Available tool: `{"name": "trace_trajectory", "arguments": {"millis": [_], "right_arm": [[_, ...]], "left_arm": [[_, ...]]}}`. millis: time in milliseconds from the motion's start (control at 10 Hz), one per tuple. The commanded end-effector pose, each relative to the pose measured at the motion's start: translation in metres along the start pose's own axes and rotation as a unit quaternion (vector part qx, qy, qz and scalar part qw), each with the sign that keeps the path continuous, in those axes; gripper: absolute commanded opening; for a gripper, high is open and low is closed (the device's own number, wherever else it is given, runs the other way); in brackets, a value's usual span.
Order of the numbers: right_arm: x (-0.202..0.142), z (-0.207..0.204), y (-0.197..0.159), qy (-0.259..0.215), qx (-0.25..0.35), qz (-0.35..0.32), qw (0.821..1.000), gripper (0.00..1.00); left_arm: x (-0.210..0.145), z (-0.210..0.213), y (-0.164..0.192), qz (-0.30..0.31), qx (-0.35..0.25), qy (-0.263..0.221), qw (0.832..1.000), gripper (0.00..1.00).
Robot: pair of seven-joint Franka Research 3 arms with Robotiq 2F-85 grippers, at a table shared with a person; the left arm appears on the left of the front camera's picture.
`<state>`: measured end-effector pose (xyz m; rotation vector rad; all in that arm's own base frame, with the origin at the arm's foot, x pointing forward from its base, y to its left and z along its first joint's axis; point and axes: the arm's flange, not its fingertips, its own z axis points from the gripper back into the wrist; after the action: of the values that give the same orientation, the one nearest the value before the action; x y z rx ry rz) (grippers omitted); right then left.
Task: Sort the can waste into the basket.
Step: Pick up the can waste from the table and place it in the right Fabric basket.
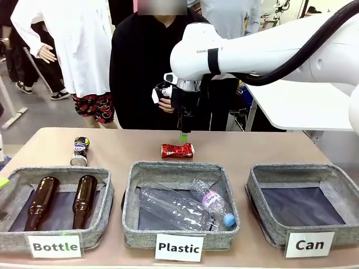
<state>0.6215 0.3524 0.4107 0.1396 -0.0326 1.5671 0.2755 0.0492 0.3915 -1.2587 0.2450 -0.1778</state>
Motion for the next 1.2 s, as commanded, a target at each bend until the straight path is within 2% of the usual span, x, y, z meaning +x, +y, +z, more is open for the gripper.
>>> {"name": "trace_trajectory", "arguments": {"millis": [0, 400, 800, 1100], "right_arm": [[-0.003, -0.006, -0.005, 0.008, -0.023, -0.016, 1.0, 1.0], [-0.006, -0.033, -0.035, 0.011, -0.022, -0.005, 1.0, 1.0], [0.001, -0.057, -0.052, 0.049, -0.033, -0.026, 0.998, 1.0], [0.007, -0.079, -0.064, 0.055, -0.003, -0.018, 0.998, 1.0]], "left_arm": [[-0.007, 0.001, -0.001, -0.007, -0.004, 0.002, 1.0, 1.0], [-0.007, 0.001, -0.001, -0.007, -0.004, 0.002, 1.0, 1.0], [-0.007, 0.001, -0.001, -0.007, -0.004, 0.002, 1.0, 1.0], [-0.007, 0.001, -0.001, -0.007, -0.004, 0.002, 1.0, 1.0]]}}
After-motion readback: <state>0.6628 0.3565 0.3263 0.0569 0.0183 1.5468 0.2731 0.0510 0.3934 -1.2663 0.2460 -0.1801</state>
